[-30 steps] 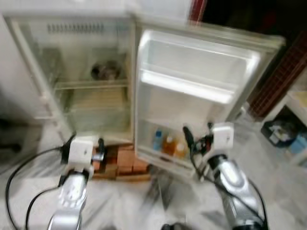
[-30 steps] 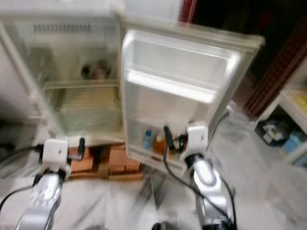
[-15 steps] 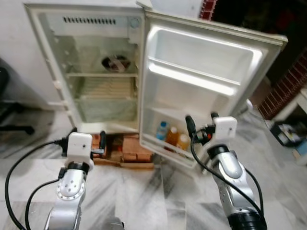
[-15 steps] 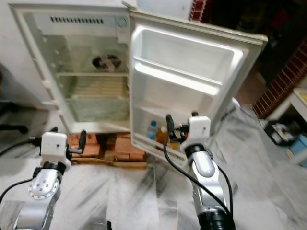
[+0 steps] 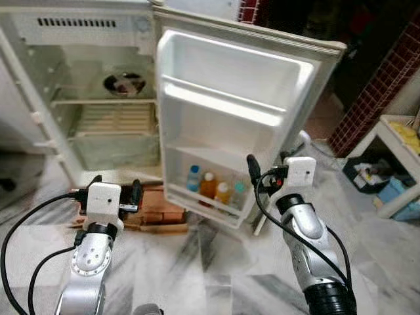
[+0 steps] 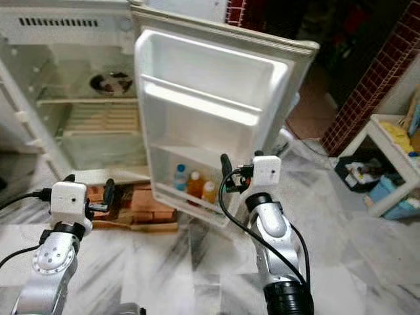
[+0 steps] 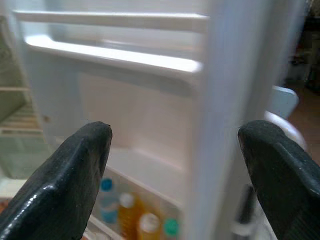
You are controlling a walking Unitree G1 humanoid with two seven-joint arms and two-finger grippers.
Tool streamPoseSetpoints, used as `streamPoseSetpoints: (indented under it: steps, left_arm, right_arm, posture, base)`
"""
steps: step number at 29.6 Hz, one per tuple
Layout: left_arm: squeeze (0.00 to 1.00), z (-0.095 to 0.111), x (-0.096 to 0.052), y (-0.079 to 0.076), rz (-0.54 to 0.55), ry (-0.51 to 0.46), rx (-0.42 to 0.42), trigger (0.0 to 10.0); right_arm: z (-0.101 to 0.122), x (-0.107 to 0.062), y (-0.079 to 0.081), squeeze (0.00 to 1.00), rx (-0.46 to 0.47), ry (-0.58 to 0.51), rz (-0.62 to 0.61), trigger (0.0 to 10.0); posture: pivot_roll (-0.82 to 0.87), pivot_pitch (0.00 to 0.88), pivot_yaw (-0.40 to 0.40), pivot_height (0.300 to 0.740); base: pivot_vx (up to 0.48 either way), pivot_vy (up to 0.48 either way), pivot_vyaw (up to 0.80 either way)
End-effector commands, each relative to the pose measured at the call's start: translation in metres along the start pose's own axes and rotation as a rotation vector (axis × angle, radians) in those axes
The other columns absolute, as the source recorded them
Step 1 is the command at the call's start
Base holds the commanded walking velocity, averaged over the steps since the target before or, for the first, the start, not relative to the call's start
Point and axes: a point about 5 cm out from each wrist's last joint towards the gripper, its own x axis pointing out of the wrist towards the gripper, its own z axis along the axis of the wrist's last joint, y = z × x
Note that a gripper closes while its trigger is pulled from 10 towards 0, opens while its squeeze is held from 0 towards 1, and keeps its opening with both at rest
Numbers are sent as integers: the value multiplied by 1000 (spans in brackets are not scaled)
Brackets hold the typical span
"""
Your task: Restocking fridge
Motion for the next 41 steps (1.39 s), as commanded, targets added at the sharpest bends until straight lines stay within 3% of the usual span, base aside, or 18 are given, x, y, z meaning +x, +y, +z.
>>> streamPoseSetpoints:
  steps: [1,11,14,20,30,41]
  left_arm:
    - [0,1,0,-9,-21,-6,-12,10000]
    - [0,-2,-4,-12,-27,1,-21,10000]
    - [0,-2,-4,-11,-21,2,-18,10000]
    - [0,-4,-7,-9,0,16,-32,10000]
    - [0,-6,-13,-9,38,22,-89,10000]
    - [0,-5,-13,-9,34,18,-77,10000]
  right_arm:
    - [-6,-3,-11,0,-61,35,-19,10000]
    - [4,0,-2,0,-17,-27,63,10000]
    - [5,1,-5,0,-51,-41,50,10000]
    - [4,0,-7,0,-28,-40,42,10000]
    - [-3,-6,-9,0,-43,-25,9,10000]
    - [-1,-6,-7,0,-41,-47,15,10000]
  posture:
    - [102,0,-69,740]
    - [107,0,-73,740]
    - [107,0,-72,740]
    - [104,0,-66,740]
    - [102,0,-65,740]
    - [101,0,-62,740]
  base:
    - [255,-401,0]
    - [303,-364,0]
    - [363,-309,800]
    - [371,-299,794]
    - [73,0,199]
    - [391,-87,340]
